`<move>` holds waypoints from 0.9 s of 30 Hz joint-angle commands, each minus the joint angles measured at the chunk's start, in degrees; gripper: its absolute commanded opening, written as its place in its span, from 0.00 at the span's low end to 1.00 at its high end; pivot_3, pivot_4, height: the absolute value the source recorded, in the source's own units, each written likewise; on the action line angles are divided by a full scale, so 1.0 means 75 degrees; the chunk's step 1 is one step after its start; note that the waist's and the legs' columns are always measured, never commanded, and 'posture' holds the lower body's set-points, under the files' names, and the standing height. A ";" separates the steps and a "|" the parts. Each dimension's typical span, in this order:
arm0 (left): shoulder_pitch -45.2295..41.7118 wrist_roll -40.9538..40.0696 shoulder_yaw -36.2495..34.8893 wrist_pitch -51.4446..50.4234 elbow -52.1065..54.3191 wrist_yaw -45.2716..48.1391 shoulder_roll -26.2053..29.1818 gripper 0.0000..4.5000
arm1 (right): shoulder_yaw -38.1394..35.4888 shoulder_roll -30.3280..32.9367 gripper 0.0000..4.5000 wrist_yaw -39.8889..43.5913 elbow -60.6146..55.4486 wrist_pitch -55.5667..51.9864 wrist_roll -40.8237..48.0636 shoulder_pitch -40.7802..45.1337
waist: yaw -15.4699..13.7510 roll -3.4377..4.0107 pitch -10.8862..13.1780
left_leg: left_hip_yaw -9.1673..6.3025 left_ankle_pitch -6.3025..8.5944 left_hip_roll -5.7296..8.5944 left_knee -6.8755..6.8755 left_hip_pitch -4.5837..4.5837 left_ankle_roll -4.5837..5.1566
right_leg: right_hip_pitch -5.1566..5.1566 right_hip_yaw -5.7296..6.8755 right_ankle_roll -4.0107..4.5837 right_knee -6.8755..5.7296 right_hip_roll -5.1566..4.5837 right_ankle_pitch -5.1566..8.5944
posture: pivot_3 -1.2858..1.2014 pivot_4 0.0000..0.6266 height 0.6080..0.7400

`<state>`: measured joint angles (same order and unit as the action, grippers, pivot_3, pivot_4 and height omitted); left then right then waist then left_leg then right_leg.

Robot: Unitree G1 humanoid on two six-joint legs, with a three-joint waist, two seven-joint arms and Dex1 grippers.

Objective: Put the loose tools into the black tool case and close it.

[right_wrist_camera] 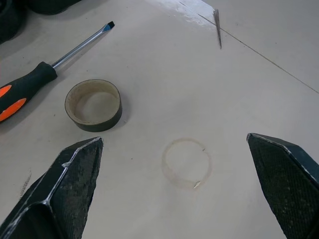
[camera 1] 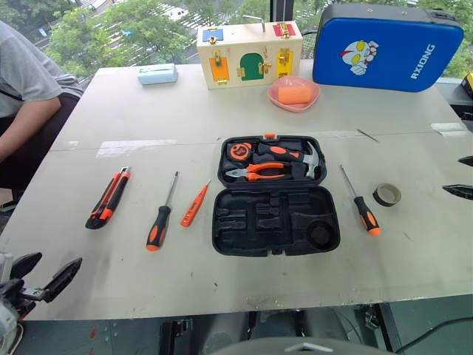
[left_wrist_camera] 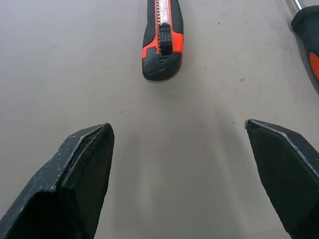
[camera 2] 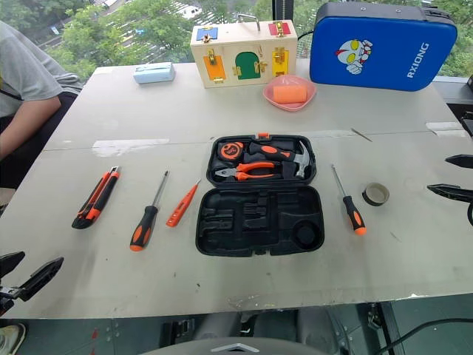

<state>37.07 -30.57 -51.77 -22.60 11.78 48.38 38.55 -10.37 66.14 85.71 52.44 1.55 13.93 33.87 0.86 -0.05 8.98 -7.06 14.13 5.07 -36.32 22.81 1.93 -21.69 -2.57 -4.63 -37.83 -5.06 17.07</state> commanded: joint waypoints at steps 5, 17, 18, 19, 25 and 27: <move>0.0077 -0.0005 -0.0102 -0.0186 0.0138 -0.0029 0.0058 1.00 | -0.0142 0.0177 0.98 -0.0052 0.0259 0.0312 -0.0099 0.0198 | 0.0000 0.0000 0.0000 | -0.0001 0.0000 0.0000 0.0000 0.0000 -0.0001 | 0.0000 0.0001 0.0000 0.0000 0.0000 0.0000 | 0.52 0.24 0.96; 0.0026 -0.0283 0.0100 -0.0767 0.0846 -0.0224 0.0010 1.00 | -0.0254 0.0008 0.98 0.0093 -0.0102 0.0200 0.0099 0.0535 | 0.0003 0.0002 0.0000 | 0.0002 0.0000 0.0000 0.0000 -0.0001 -0.0001 | 0.0000 -0.0001 0.0000 -0.0002 0.0000 0.0000 | 0.52 0.24 0.96; -0.0030 -0.0608 0.0122 -0.1059 0.1279 -0.0285 0.0003 1.00 | -0.0321 -0.0079 0.98 0.0126 -0.0509 -0.0010 0.0296 0.0527 | 0.0005 0.0002 -0.0001 | 0.0002 0.0000 0.0000 0.0000 -0.0001 -0.0001 | 0.0000 -0.0001 0.0000 -0.0002 0.0000 0.0000 | 0.52 0.24 0.96; -0.0118 -0.0824 0.0139 -0.1246 0.1616 -0.0364 -0.0009 1.00 | -0.0390 -0.0152 0.98 0.0157 -0.0941 -0.0293 0.0509 0.0468 | 0.0005 0.0001 0.0000 | 0.0002 0.0000 0.0000 -0.0001 -0.0001 -0.0001 | 0.0000 -0.0002 -0.0001 -0.0003 0.0000 0.0000 | 0.52 0.24 0.96; -0.0954 -0.1323 0.0923 -0.2561 0.3177 -0.1710 0.0093 1.00 | -0.0970 -0.0524 0.98 -0.0169 -0.5653 -0.2834 0.2402 -0.1127 | -0.0060 0.0004 -0.0003 | -0.0030 -0.0001 -0.0001 -0.0011 0.0013 -0.0003 | 0.0001 -0.0001 -0.0002 -0.0009 0.0003 -0.0001 | 0.52 0.24 0.96; -0.1237 -0.1340 0.1393 -0.3176 0.3334 -0.2150 0.0275 1.00 | -0.1037 -0.0636 0.98 -0.0473 -0.7021 -0.3413 0.2936 -0.1461 | -0.0057 0.0004 -0.0003 | -0.0028 -0.0001 -0.0001 -0.0011 0.0015 -0.0007 | -0.0001 0.0004 -0.0002 -0.0005 0.0007 -0.0001 | 0.52 0.24 0.96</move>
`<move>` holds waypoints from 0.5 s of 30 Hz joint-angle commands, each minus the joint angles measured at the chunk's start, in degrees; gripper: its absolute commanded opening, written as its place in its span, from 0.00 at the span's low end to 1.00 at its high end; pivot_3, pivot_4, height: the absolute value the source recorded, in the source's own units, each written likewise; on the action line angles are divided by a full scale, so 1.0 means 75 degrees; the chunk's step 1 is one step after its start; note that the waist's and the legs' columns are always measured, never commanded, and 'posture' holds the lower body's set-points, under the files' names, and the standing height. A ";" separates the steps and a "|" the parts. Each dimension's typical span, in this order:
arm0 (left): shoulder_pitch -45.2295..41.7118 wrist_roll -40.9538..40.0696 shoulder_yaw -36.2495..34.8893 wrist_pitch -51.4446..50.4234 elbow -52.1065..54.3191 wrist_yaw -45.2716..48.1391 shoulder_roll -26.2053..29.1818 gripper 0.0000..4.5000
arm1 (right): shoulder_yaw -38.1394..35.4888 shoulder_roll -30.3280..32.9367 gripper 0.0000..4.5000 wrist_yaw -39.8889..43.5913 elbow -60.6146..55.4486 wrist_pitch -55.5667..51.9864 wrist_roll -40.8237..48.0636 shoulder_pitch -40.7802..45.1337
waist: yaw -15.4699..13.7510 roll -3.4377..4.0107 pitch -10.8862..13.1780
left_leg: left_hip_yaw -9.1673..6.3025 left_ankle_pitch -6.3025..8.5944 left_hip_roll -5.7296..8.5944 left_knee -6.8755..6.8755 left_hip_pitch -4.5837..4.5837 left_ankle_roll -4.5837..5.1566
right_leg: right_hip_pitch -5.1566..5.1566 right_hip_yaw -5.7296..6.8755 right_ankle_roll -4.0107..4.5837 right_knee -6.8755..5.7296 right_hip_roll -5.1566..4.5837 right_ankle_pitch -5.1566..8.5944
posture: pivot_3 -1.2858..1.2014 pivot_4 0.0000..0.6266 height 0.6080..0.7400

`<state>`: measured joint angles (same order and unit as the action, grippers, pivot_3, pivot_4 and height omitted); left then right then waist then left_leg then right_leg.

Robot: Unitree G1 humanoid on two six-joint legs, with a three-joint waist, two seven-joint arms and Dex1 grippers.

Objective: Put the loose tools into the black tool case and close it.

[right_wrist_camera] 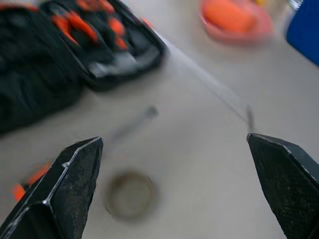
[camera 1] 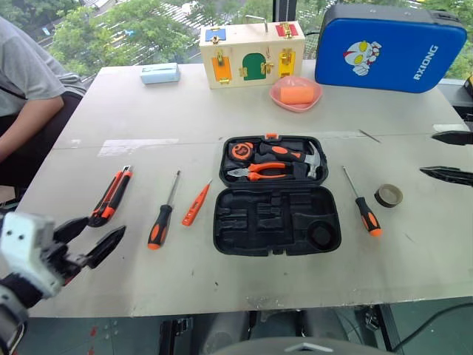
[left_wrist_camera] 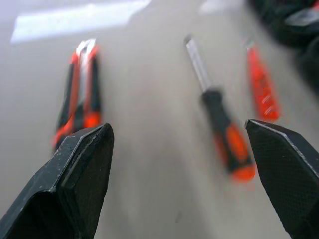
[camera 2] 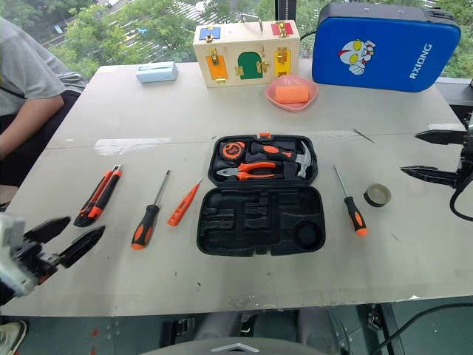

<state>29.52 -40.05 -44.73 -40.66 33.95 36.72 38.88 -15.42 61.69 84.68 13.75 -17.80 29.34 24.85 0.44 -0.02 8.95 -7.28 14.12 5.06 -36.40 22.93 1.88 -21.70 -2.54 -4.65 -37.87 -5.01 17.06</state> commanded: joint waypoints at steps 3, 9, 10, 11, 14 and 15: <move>-0.0957 0.0067 0.1071 -0.1331 0.0278 -0.1240 0.0333 1.00 | -0.0522 -0.0340 0.98 -0.0785 -0.3229 -0.1243 0.1517 -0.0484 | -0.0003 -0.0002 0.0001 | 0.0002 0.0001 0.0000 -0.0002 -0.0001 0.0002 | -0.0002 0.0008 -0.0001 -0.0006 0.0003 -0.0001 | 0.52 0.24 0.96; -0.2191 0.0470 0.2195 -0.2328 -0.0390 -0.2144 0.0395 1.00 | -0.0666 -0.0531 0.98 -0.1393 -0.4693 -0.1820 0.2364 -0.0749 | -0.0097 -0.0018 -0.0004 | 0.0001 -0.0001 0.0005 -0.0018 -0.0004 -0.0001 | 0.0000 0.0010 -0.0003 -0.0013 0.0002 -0.0003 | 0.52 0.24 0.96; -0.2271 0.0536 0.2342 -0.2361 -0.0529 -0.2149 0.0376 1.00 | -0.0684 -0.0539 0.98 -0.1475 -0.4774 -0.1871 0.2450 -0.0730 | -0.0103 -0.0020 -0.0005 | 0.0001 -0.0002 0.0005 -0.0018 -0.0003 -0.0003 | 0.0001 0.0010 -0.0003 -0.0012 0.0002 -0.0003 | 0.52 0.24 0.96; -0.2336 0.0639 0.2516 -0.2324 -0.0682 -0.2132 0.0366 0.95 | -0.0695 -0.0534 0.99 -0.1541 -0.4830 -0.1913 0.2512 -0.0711 | -0.0113 -0.0020 -0.0005 | 0.0003 -0.0007 0.0005 -0.0017 -0.0004 -0.0011 | 0.0001 0.0008 -0.0003 -0.0012 0.0002 -0.0003 | 0.52 0.24 0.96; -0.2489 0.0823 0.3067 -0.2245 -0.1050 -0.1924 0.0412 0.74 | -0.0695 -0.0493 1.00 -0.1574 -0.4935 -0.1908 0.2574 -0.0750 | -0.0151 -0.0017 -0.0009 | 0.0003 -0.0013 0.0004 -0.0014 -0.0005 -0.0022 | 0.0001 0.0008 -0.0002 -0.0011 0.0002 -0.0003 | 0.52 0.24 0.96; -0.2525 0.0856 0.3198 -0.2250 -0.1154 -0.1869 0.0407 0.64 | -0.0694 -0.0489 1.00 -0.1580 -0.4970 -0.1897 0.2590 -0.0771 | -0.0159 -0.0015 -0.0010 | 0.0005 -0.0013 0.0004 -0.0014 -0.0008 -0.0021 | 0.0001 0.0008 -0.0002 -0.0013 0.0001 -0.0003 | 0.52 0.24 0.96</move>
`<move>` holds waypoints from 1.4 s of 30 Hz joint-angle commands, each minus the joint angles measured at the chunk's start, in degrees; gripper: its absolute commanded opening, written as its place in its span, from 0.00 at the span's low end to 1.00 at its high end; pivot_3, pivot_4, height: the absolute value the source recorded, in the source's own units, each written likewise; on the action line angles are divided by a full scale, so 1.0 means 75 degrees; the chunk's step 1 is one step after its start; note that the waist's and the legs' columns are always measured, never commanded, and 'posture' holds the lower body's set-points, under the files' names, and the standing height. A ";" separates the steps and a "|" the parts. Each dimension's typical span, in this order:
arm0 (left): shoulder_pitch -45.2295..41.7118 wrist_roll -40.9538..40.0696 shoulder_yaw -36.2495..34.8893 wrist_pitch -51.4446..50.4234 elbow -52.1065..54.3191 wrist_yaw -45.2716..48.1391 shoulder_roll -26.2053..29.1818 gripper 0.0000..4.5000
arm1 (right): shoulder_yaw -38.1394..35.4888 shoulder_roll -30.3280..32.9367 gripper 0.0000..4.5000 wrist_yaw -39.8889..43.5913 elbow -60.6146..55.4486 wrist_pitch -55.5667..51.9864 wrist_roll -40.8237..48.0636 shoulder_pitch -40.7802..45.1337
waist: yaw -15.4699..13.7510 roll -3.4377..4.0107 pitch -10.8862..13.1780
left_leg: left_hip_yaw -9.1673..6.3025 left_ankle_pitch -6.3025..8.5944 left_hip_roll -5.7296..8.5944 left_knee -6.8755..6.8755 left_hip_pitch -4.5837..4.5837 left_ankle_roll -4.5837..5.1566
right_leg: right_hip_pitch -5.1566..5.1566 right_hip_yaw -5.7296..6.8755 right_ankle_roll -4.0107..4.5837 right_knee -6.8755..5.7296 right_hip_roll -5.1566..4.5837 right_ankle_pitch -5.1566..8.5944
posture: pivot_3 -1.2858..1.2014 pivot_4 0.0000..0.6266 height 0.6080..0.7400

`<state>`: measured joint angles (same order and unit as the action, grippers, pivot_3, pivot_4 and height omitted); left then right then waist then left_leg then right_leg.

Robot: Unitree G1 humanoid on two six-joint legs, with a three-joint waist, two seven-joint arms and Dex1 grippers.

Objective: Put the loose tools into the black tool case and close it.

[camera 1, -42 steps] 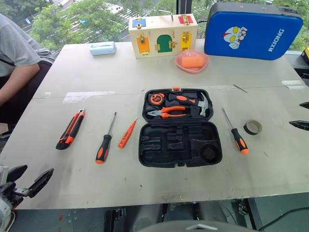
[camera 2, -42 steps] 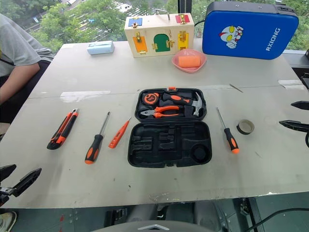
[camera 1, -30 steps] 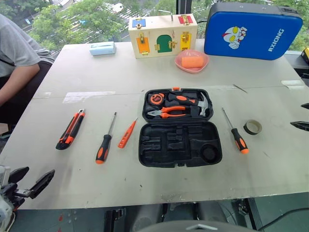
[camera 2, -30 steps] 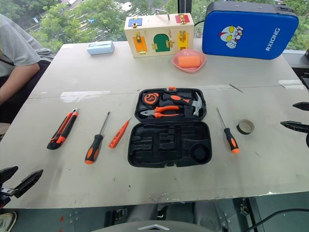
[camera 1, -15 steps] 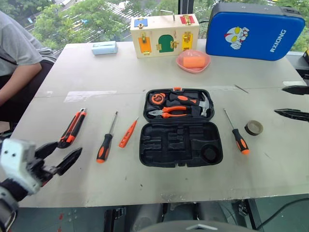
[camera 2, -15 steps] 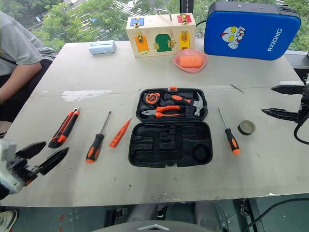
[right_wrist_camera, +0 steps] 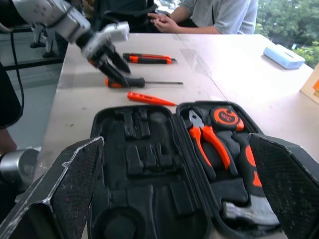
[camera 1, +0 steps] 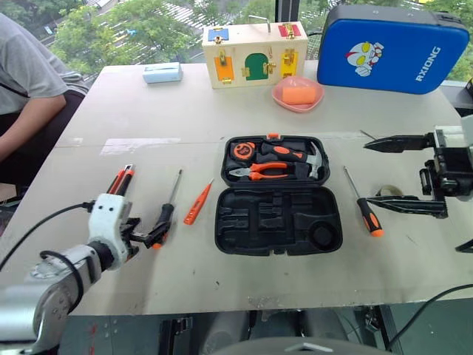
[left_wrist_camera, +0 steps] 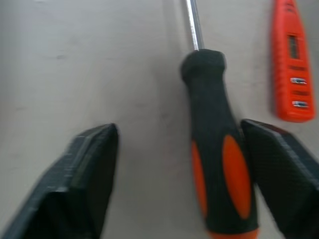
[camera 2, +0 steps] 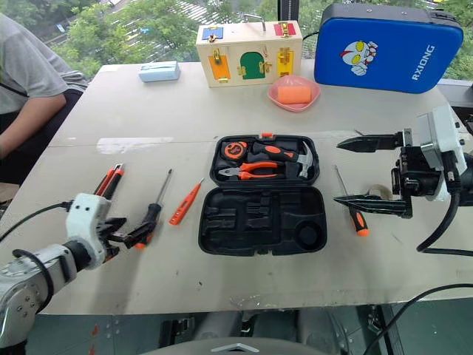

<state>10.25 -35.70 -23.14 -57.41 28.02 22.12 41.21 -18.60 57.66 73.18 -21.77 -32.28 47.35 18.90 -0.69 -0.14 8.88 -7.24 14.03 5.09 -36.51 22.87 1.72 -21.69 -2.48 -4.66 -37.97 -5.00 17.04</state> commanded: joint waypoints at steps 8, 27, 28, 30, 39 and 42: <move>-0.0134 0.0713 0.0112 0.0463 -0.1107 0.0456 0.0394 0.25 | -0.0201 0.0068 1.00 -0.0022 -0.0211 0.0111 0.0119 -0.0055 | -0.0014 0.0045 -0.0029 | -0.0002 0.0010 0.0001 0.0003 -0.0011 0.0019 | 0.0001 0.0001 0.0001 -0.0005 -0.0002 0.0000 | 0.52 0.24 0.96; -0.6257 0.2373 0.5136 0.3824 -0.2984 0.6840 0.1600 0.25 | 0.0121 -0.0290 1.00 -0.0790 -0.1003 0.0318 -0.0402 -0.0962 | 0.0100 -0.0020 0.0007 | -0.0018 -0.0013 0.0005 0.0001 0.0032 -0.0016 | -0.0017 0.0022 0.0015 0.0010 0.0010 -0.0011 | 0.52 0.24 0.96; -0.6519 0.2486 0.5350 0.3789 -0.3190 0.6890 0.1340 0.25 | 0.0077 -0.0290 1.00 -0.0871 -0.1091 0.0289 -0.0386 -0.1045 | 0.0129 -0.0028 0.0012 | -0.0020 -0.0014 0.0005 -0.0005 0.0033 -0.0015 | -0.0017 0.0024 0.0015 0.0005 0.0012 -0.0011 | 0.52 0.24 0.96; -0.6916 0.2710 0.5698 0.3731 -0.3570 0.6971 0.0927 0.25 | -0.0003 -0.0286 1.00 -0.1009 -0.1251 0.0241 -0.0369 -0.1210 | 0.0176 -0.0037 0.0017 | -0.0025 -0.0013 0.0002 -0.0024 0.0037 -0.0014 | -0.0017 0.0029 0.0014 -0.0003 0.0018 -0.0011 | 0.52 0.24 0.96; -0.7365 0.3554 0.6434 0.4122 -0.4498 0.7378 0.0163 0.25 | -0.0208 -0.0321 1.00 -0.1612 -0.1635 0.0137 -0.0369 -0.1516 | 0.0187 -0.0039 0.0017 | -0.0066 -0.0013 0.0001 -0.0107 0.0104 -0.0015 | -0.0038 0.0076 0.0010 -0.0018 0.0055 -0.0013 | 0.52 0.24 0.96; -0.7349 0.3812 0.6464 0.4307 -0.4697 0.7369 0.0109 0.25 | -0.0218 -0.0323 1.00 -0.1720 -0.1695 0.0109 -0.0336 -0.1532 | 0.0179 -0.0039 0.0017 | -0.0070 -0.0014 0.0002 -0.0117 0.0125 -0.0016 | -0.0062 0.0083 0.0010 -0.0034 0.0053 -0.0013 | 0.52 0.24 0.96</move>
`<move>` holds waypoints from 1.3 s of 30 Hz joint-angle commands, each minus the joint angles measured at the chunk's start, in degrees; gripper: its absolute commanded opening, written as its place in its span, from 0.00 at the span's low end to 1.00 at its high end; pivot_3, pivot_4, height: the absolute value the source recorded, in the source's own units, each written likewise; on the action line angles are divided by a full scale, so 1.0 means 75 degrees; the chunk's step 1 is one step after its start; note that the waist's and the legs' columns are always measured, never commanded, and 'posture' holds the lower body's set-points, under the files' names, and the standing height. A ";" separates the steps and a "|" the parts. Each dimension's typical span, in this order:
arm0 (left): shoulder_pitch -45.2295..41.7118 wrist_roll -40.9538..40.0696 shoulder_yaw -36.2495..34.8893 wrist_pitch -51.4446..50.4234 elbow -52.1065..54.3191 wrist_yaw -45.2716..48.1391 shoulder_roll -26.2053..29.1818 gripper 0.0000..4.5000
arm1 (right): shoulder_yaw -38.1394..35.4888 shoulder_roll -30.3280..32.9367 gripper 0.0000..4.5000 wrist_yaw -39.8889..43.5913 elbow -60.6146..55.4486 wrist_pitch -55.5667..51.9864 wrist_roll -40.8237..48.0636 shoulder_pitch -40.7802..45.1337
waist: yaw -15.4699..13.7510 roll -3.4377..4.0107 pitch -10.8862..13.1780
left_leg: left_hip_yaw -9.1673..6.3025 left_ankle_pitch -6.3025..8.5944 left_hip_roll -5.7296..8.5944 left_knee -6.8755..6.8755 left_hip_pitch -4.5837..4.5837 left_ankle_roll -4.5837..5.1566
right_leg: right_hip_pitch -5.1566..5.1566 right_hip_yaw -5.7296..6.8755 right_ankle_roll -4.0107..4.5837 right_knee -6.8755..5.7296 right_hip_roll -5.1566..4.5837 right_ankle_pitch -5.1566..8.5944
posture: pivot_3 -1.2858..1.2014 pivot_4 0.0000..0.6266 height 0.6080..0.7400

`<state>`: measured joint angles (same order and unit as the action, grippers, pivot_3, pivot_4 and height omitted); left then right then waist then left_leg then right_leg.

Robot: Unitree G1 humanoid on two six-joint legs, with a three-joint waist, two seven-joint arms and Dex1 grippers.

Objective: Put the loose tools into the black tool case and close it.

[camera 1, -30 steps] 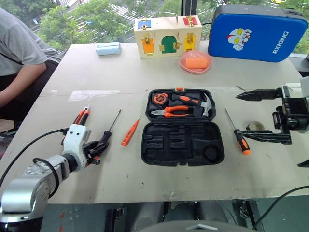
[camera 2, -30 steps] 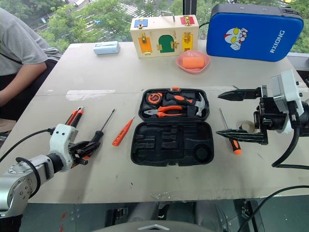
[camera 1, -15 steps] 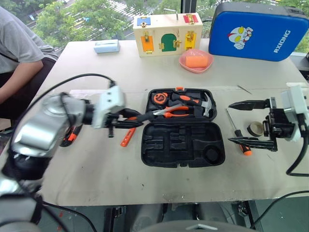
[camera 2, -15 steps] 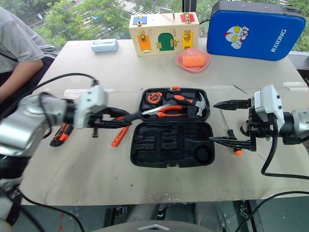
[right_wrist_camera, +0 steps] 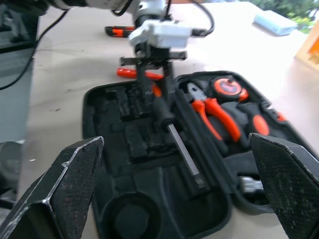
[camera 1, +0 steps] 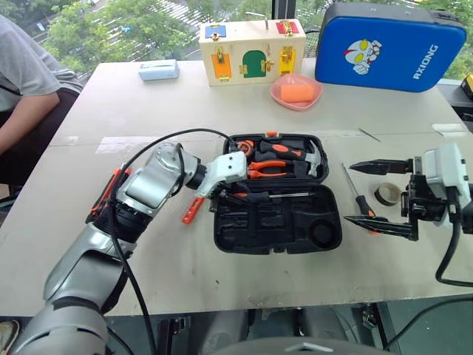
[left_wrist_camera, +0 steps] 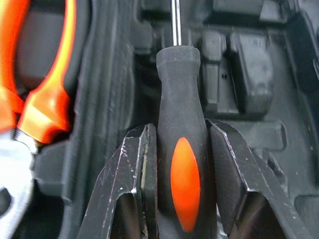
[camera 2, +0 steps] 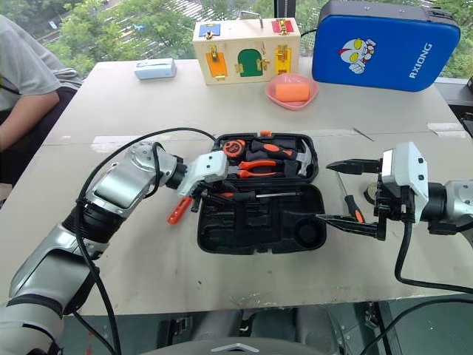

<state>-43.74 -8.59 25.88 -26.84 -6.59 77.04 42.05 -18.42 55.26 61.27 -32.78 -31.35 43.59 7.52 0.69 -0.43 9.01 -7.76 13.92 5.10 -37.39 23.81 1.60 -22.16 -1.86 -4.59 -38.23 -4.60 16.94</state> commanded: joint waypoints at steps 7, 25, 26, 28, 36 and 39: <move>-0.0259 0.0254 -0.0276 0.0207 -0.0155 0.0098 -0.0185 0.77 | -0.0237 0.0031 1.00 -0.0275 -0.0253 -0.0115 0.0341 0.0046 | -0.0062 0.0000 0.0000 | -0.0003 -0.0001 0.0005 -0.0012 -0.0001 0.0000 | 0.0001 0.0009 0.0000 -0.0025 -0.0004 0.0000 | 0.52 0.24 0.96; -0.0384 0.0128 -0.0681 0.0035 -0.0094 -0.0107 -0.0533 0.10 | -0.0087 0.0044 1.00 -0.0199 -0.0108 -0.0026 0.0277 0.0112 | -0.0030 -0.0001 0.0000 | -0.0014 -0.0002 0.0012 -0.0049 -0.0002 0.0000 | 0.0000 0.0018 0.0001 -0.0074 -0.0007 0.0002 | 0.52 0.24 0.96; -0.0405 0.0175 -0.0646 0.0062 -0.0162 -0.0137 -0.0603 0.00 | -0.0090 0.0042 1.00 -0.0202 -0.0105 -0.0023 0.0269 0.0106 | -0.0028 -0.0001 0.0000 | -0.0014 -0.0002 0.0012 -0.0050 -0.0002 0.0000 | 0.0000 0.0018 0.0001 -0.0074 -0.0007 0.0002 | 0.52 0.24 0.96; -0.0430 0.0258 -0.0585 0.0086 -0.0253 -0.0177 -0.0685 0.00 | -0.0095 0.0035 1.00 -0.0211 -0.0108 -0.0024 0.0261 0.0095 | -0.0030 -0.0001 0.0000 | -0.0014 -0.0002 0.0012 -0.0050 -0.0001 0.0000 | 0.0000 0.0018 0.0001 -0.0074 -0.0007 0.0002 | 0.52 0.24 0.96; -0.0228 0.1387 0.0307 0.0573 -0.0658 -0.0382 -0.0789 0.00 | -0.0101 -0.0061 1.00 -0.0339 -0.0159 -0.0013 0.0185 -0.0094 | -0.0037 -0.0004 -0.0009 | -0.0014 -0.0002 0.0013 -0.0050 -0.0004 0.0000 | 0.0002 0.0019 0.0000 -0.0074 -0.0007 0.0002 | 0.52 0.24 0.96; -0.0082 0.1734 0.0543 0.0863 -0.0754 -0.0410 -0.0749 0.00 | -0.0124 -0.0087 1.00 -0.0373 -0.0118 0.0026 0.0076 -0.0257 | -0.0024 -0.0003 -0.0018 | -0.0013 -0.0001 0.0013 -0.0051 -0.0010 0.0000 | 0.0007 0.0016 0.0000 -0.0075 -0.0007 0.0002 | 0.52 0.24 0.96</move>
<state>-46.75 0.70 26.36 -20.63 -10.03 74.06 35.74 -18.32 54.84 58.89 -32.74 -32.12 44.30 5.58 0.51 -0.46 8.88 -7.86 13.91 5.20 -37.77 23.70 1.61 -22.06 -1.74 -4.58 -38.79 -4.65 16.96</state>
